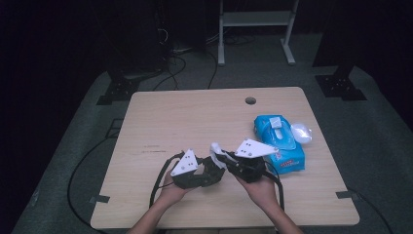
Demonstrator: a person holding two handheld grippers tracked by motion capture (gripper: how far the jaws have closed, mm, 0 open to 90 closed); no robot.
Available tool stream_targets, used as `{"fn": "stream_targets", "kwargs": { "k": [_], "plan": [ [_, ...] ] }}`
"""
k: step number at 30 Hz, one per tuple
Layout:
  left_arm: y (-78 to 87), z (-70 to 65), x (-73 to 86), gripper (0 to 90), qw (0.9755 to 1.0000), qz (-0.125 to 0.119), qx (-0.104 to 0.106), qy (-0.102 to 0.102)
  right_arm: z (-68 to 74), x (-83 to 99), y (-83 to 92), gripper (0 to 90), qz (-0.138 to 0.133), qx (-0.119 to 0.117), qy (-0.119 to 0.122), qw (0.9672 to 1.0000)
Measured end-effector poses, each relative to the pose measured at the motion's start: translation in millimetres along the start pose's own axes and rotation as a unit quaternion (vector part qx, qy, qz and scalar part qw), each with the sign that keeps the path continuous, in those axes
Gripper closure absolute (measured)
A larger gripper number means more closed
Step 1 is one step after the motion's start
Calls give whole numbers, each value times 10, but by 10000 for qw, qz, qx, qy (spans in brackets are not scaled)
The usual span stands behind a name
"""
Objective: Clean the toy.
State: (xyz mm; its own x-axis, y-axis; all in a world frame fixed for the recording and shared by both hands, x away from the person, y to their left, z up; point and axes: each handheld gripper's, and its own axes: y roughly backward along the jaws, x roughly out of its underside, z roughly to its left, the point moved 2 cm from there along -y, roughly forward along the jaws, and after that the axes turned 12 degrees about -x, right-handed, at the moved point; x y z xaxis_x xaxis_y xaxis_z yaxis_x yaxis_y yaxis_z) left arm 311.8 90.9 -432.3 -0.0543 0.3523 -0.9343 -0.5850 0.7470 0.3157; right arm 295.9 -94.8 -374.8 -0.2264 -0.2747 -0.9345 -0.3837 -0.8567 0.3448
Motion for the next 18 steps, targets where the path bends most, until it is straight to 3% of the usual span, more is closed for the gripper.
{"fn": "stream_targets", "kwargs": {
  "k": [1,3,5,9,11,13,15,18],
  "plan": [
    [-3,-7,-3,574,10000,-6,8,-30,21,2,-11,852,-3,-66,4,10000],
    [3,-10,-7,574,10000,-12,11,-26,154,5,-110,851,104,-322,236,9991],
    [19,6,-3,574,10000,-5,-23,-37,192,-11,-142,851,157,-254,397,9988],
    [32,45,8,575,10000,4,-64,27,-41,22,-8,852,12,73,36,10000],
    [24,43,4,575,10000,6,-82,17,-86,69,16,852,-26,-32,-201,9998],
    [30,49,-1,575,10000,-20,-88,42,10,61,-21,850,-46,-22,2,10000],
    [39,53,-9,575,9999,-29,-113,42,78,22,-70,849,-43,-403,32,9992],
    [51,55,-6,575,9999,9,-138,9,37,15,-83,850,-32,-280,67,9996]
  ]
}}
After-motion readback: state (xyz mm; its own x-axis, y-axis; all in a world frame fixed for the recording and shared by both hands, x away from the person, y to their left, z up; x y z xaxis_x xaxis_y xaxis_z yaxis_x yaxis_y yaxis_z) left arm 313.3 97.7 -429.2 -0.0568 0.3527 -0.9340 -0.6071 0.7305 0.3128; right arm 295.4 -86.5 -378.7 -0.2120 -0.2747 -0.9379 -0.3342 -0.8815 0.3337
